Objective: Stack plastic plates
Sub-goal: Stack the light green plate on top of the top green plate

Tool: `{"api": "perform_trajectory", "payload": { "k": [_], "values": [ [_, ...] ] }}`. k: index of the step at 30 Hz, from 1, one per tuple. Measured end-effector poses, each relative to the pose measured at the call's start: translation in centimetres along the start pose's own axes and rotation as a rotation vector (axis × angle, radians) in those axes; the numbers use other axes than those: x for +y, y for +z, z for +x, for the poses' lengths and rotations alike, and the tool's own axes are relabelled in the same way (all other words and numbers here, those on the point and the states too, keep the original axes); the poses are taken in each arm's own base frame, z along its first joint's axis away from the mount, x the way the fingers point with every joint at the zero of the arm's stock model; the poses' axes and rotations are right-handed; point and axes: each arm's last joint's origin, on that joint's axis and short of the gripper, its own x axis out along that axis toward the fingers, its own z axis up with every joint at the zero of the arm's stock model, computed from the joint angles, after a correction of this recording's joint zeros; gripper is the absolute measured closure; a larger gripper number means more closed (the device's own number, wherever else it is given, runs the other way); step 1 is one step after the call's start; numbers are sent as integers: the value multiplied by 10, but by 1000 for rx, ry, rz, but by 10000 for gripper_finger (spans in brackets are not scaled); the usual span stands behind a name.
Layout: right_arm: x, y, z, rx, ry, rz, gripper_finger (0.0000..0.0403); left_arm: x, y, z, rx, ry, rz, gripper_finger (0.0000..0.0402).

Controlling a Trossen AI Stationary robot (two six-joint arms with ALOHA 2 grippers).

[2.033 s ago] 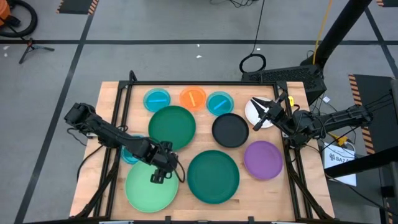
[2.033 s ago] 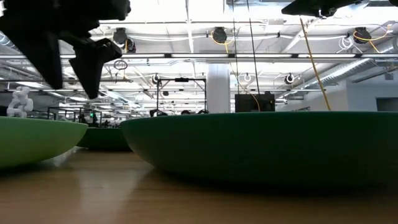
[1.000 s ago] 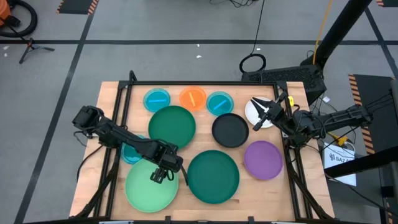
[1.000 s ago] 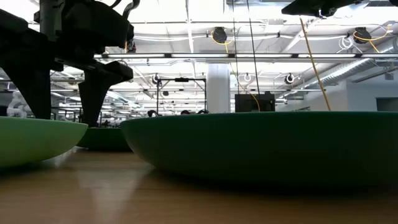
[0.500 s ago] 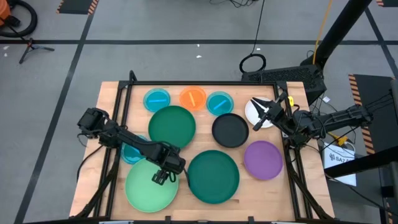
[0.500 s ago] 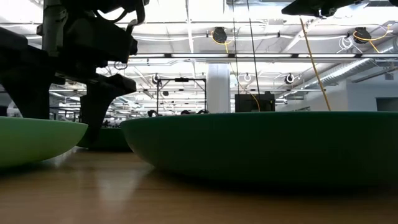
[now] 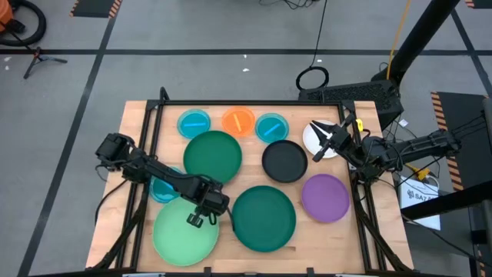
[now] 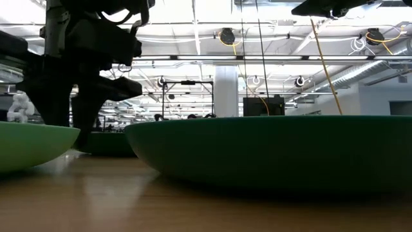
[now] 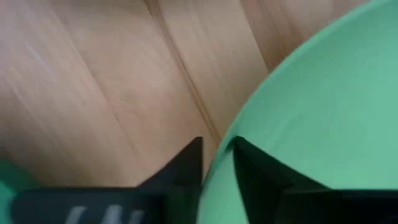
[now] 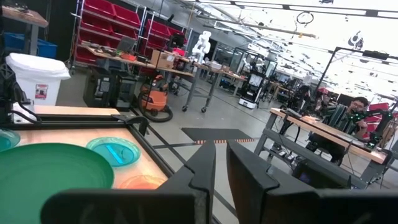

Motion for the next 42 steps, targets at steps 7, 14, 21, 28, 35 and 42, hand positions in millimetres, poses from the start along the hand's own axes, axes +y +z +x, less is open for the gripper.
{"api": "perform_trajectory", "payload": {
  "k": [7, 14, 21, 28, 35, 42],
  "values": [
    [0, 0, 0, 0, 0, 0, 369, -2, 1, -3, -18, -26, -19, 389],
    [0, 0, 0, 0, 0, 2, 369, -3, -3, -25, -66, 37, -21, 391],
    [0, 0, 0, 0, 0, 3, 369, -4, -17, -70, -165, 177, -88, 392],
    [0, 0, 0, 0, 0, 3, 369, 3, -36, -109, -255, 291, -192, 392],
    [0, 0, 0, 0, 0, 3, 369, 32, -63, -149, -412, 373, -446, 392],
    [0, 0, 0, 0, 0, 3, 369, 74, -103, -174, -467, 455, -837, 392]
  ]
}}
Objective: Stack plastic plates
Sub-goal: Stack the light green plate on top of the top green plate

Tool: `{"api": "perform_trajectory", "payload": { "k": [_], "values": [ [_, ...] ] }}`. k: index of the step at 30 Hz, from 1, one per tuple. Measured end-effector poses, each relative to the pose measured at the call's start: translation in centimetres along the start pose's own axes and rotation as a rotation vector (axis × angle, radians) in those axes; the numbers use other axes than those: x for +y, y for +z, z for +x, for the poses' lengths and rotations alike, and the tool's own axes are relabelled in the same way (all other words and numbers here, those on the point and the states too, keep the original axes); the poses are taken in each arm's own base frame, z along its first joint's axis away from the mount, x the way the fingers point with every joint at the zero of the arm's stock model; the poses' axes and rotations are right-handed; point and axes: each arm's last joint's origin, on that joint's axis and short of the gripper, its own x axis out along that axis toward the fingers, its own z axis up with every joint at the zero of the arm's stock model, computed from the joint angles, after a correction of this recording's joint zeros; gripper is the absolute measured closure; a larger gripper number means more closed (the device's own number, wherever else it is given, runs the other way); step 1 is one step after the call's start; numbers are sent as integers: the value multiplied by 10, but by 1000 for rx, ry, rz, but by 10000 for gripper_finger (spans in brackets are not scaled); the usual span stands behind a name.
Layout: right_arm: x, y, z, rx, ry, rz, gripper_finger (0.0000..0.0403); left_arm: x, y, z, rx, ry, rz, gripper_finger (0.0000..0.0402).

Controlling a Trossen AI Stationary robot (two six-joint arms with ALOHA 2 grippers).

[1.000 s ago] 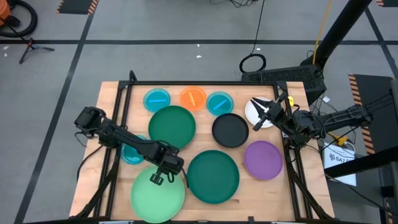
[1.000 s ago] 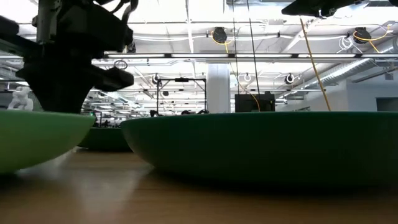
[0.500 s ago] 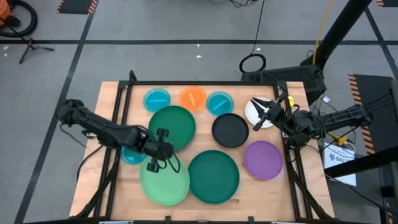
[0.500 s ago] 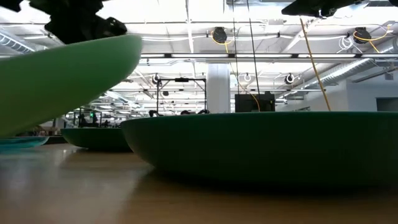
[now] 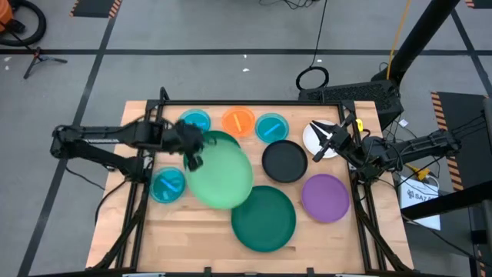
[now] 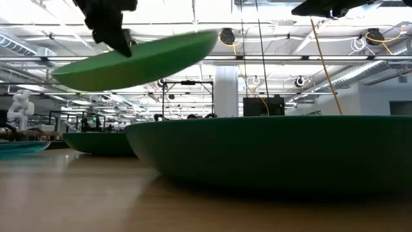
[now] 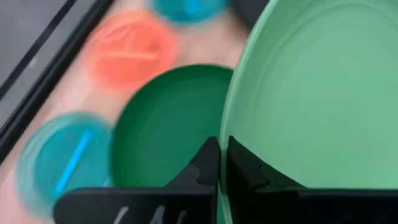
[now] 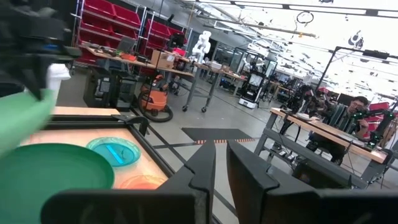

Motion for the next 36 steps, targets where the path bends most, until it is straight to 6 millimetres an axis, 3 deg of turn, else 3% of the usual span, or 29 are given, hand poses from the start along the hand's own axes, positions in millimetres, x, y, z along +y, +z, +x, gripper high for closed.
{"api": "perform_trajectory", "payload": {
  "k": [7, 13, 21, 36],
  "values": [
    [0, 0, 0, 0, 0, 0, 369, 50, -2, 12, 146, 163, -167, 392],
    [0, 0, 0, 0, 0, 0, 369, 72, -1, 21, 203, 186, -180, 392],
    [0, 0, 0, 0, 0, 0, 369, 85, 0, 34, 261, 207, -169, 392],
    [0, 0, 0, 0, 0, 0, 369, 88, 1, 45, 300, 211, -152, 376]
  ]
}}
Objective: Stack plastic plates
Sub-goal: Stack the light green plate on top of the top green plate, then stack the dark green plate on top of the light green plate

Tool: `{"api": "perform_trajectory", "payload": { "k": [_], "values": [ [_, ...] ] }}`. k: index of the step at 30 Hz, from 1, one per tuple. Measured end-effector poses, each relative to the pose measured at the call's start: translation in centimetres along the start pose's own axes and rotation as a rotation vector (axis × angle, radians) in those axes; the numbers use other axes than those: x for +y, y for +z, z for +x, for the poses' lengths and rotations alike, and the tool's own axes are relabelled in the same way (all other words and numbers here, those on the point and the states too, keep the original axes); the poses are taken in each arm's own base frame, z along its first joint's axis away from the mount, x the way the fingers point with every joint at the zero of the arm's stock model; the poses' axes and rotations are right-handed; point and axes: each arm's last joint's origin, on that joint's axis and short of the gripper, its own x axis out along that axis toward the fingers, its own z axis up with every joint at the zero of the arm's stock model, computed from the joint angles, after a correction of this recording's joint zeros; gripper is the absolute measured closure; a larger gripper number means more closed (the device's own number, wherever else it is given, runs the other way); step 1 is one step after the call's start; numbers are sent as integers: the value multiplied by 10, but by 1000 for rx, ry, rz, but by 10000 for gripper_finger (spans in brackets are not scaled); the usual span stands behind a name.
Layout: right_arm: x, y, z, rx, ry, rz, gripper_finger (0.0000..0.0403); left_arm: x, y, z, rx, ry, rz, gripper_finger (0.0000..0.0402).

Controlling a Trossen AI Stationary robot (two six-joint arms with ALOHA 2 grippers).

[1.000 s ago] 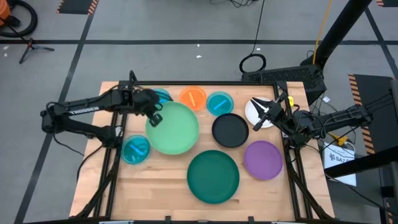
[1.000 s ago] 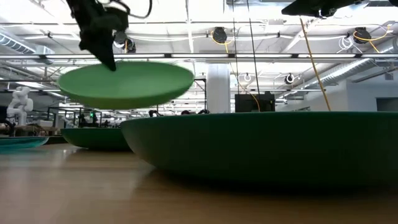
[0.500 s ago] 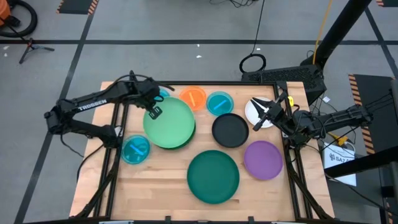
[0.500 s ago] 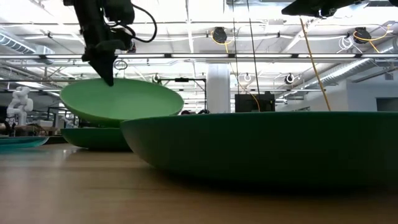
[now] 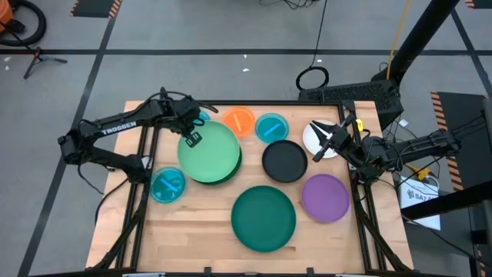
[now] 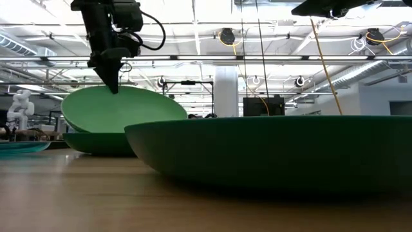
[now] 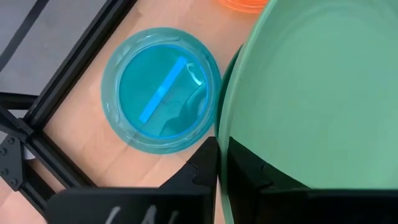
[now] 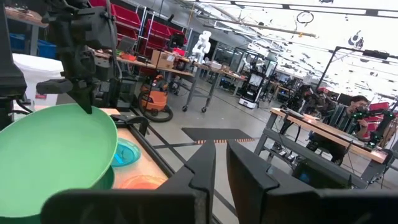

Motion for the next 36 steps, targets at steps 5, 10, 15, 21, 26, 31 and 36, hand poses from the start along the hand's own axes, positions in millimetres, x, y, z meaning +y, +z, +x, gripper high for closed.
{"api": "perform_trajectory", "payload": {
  "k": [5, 10, 15, 21, 26, 31, 36],
  "values": [
    [0, 0, 0, 0, 0, 0, 369, 1, 0, 0, -5, 29, -1, 374],
    [0, 0, 0, 0, 0, 0, 369, 1, 2, 0, -26, 36, -4, 373],
    [0, 0, 0, 0, 0, 0, 369, 1, 3, 0, -30, 38, -24, 372],
    [0, 0, 0, 0, 0, 0, 369, 1, 3, 0, -31, 40, -35, 371],
    [0, 0, 0, 0, 0, 0, 369, 1, 3, 0, -32, 41, -36, 356],
    [0, 0, 0, 0, 0, 0, 369, 2, 3, 0, -35, 64, -33, 325],
    [0, 0, 0, 0, 0, 0, 369, 2, 3, 0, -38, 80, -28, 317]
  ]
}}
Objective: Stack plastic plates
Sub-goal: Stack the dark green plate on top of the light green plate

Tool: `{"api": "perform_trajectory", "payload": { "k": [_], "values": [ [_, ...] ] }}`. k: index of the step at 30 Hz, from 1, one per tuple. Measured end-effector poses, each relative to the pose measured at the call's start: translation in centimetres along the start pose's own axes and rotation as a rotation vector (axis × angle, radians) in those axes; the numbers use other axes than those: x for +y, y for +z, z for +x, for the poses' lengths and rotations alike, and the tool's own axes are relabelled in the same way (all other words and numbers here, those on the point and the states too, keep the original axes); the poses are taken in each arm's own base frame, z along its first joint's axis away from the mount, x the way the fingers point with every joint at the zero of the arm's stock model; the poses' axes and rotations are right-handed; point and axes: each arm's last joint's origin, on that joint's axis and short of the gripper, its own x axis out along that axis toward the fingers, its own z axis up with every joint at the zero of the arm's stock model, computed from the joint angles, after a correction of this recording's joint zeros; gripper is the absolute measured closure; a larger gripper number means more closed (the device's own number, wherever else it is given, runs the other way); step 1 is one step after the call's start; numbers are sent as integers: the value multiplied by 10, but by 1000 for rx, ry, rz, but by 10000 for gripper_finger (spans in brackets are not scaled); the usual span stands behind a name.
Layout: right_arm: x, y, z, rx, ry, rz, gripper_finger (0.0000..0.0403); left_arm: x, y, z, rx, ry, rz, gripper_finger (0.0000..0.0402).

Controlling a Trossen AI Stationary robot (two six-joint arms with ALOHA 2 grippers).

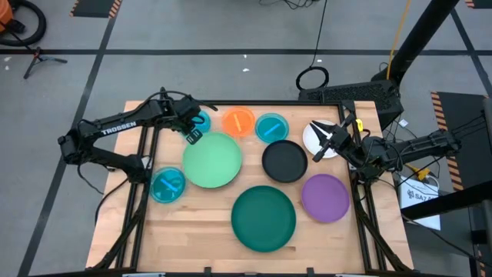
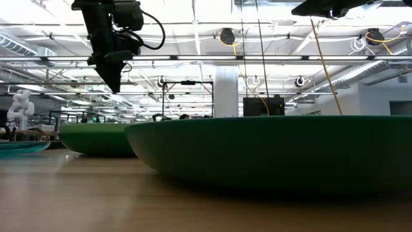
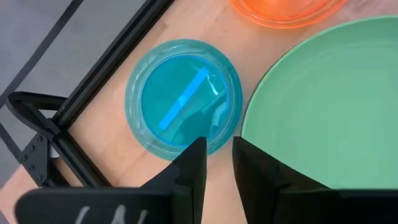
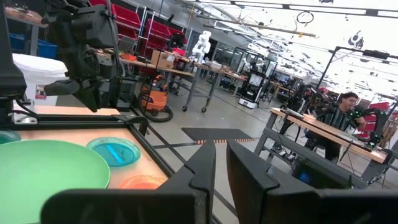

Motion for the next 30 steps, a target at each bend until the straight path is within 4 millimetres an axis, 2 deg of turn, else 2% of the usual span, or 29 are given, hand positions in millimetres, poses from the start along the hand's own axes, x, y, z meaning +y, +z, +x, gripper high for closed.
{"api": "perform_trajectory", "payload": {
  "k": [4, 8, 20, 26, 30],
  "values": [
    [0, 0, 0, 0, 0, 0, 369, -4, -1, -1, -4, -9, 16, 316],
    [0, 0, 0, 0, 0, 0, 369, -18, 0, -5, -38, -41, 63, 316],
    [0, 0, 0, 1, 1, 6, 369, -93, -6, -35, -313, -243, 338, 316],
    [0, 0, 0, 1, 1, 42, 369, -126, -24, -54, -399, -325, 458, 316],
    [0, 0, 0, 1, 1, 95, 369, -145, -47, -62, -423, -370, 685, 316]
  ]
}}
